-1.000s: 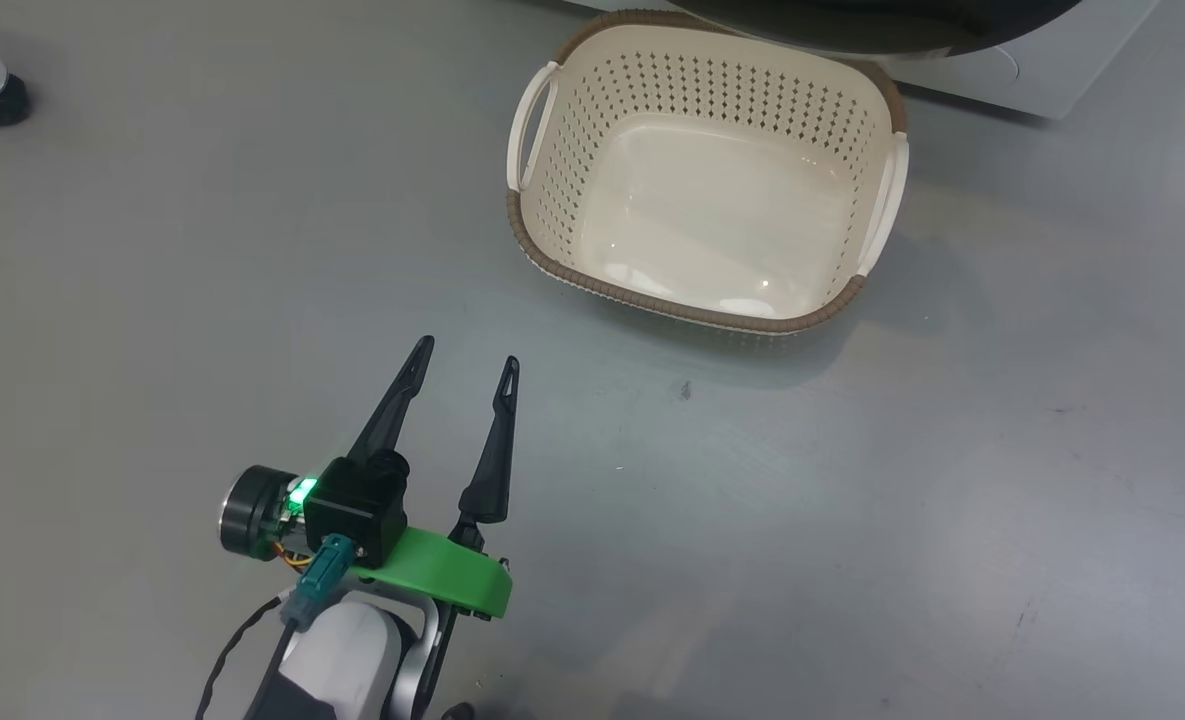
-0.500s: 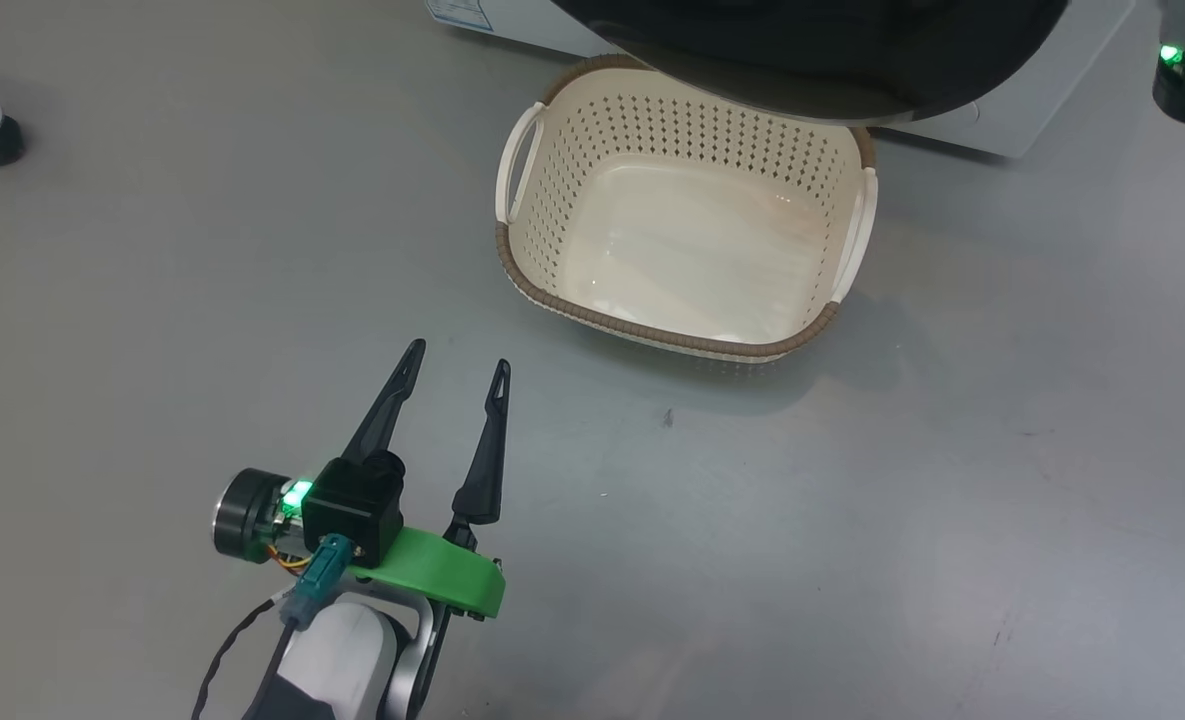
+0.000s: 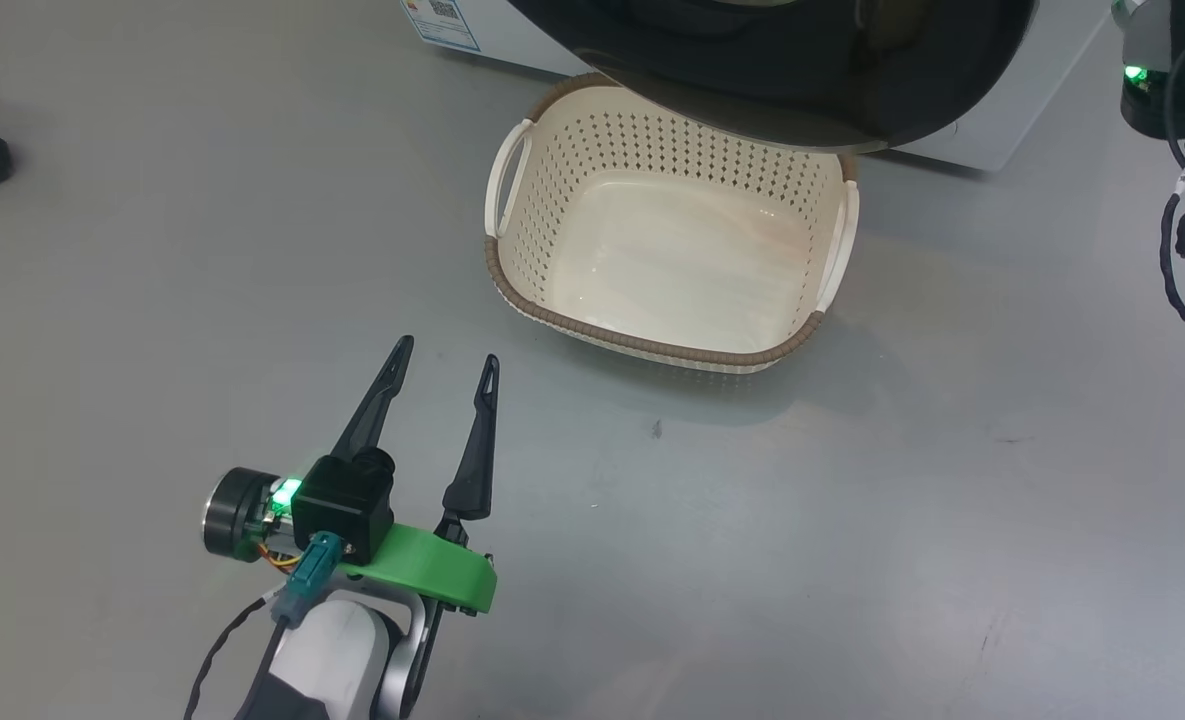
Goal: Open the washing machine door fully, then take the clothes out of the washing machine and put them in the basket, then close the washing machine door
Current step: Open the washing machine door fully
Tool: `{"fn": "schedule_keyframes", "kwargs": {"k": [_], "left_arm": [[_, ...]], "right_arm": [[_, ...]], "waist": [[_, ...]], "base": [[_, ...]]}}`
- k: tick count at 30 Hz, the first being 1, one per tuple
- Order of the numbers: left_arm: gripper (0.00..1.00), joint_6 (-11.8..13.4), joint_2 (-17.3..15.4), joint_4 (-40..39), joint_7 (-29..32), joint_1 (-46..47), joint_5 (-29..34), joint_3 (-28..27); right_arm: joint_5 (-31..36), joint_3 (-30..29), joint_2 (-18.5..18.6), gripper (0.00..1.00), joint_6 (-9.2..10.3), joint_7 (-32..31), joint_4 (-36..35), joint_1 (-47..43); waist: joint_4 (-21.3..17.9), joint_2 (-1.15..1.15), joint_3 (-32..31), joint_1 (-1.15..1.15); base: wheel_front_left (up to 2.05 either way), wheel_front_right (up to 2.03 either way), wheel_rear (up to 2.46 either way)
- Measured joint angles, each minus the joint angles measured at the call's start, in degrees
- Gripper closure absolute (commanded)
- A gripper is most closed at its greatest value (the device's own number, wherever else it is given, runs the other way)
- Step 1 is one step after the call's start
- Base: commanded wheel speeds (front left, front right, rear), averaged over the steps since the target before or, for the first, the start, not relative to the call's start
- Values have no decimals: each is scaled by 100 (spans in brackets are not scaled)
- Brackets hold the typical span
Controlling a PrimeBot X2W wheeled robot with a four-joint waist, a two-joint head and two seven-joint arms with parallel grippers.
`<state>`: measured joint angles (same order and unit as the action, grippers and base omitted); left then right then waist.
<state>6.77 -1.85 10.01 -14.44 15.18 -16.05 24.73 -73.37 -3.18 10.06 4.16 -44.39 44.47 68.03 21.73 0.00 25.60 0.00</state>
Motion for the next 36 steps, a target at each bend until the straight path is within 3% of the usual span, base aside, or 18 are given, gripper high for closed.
{"fn": "schedule_keyframes", "kwargs": {"k": [3, 9, 17, 26, 36], "left_arm": [[0, 0, 0, 0, 0, -1, 2, -9], [0, 0, 0, -15, 0, -1, 43, -64], [0, 0, -1, -91, 0, -1, 40, -246], [0, 0, -2, -96, 0, -2, 18, -427], [0, 0, -3, -62, 0, -125, -7, -598]], "right_arm": [[27, -4, 18, 100, -11, 36, -2, -29], [112, -20, 56, 100, -270, 276, -19, -93], [1296, 758, 478, 100, -1089, 932, -332, -372], [1824, 1135, 525, 100, -1117, 1750, -650, -671], [2705, 2191, 803, 100, -1132, 2707, -1505, -1311]], "waist": [[-7, 0, -10, 0], [-40, 0, -85, 0], [-153, 0, -252, 0], [-361, 0, -505, 0], [-627, 0, -844, 0]], "base": [[0, 0, 0], [0, 0, 0], [0, 0, 0], [0, 0, 0], [0, 0, 0]]}}
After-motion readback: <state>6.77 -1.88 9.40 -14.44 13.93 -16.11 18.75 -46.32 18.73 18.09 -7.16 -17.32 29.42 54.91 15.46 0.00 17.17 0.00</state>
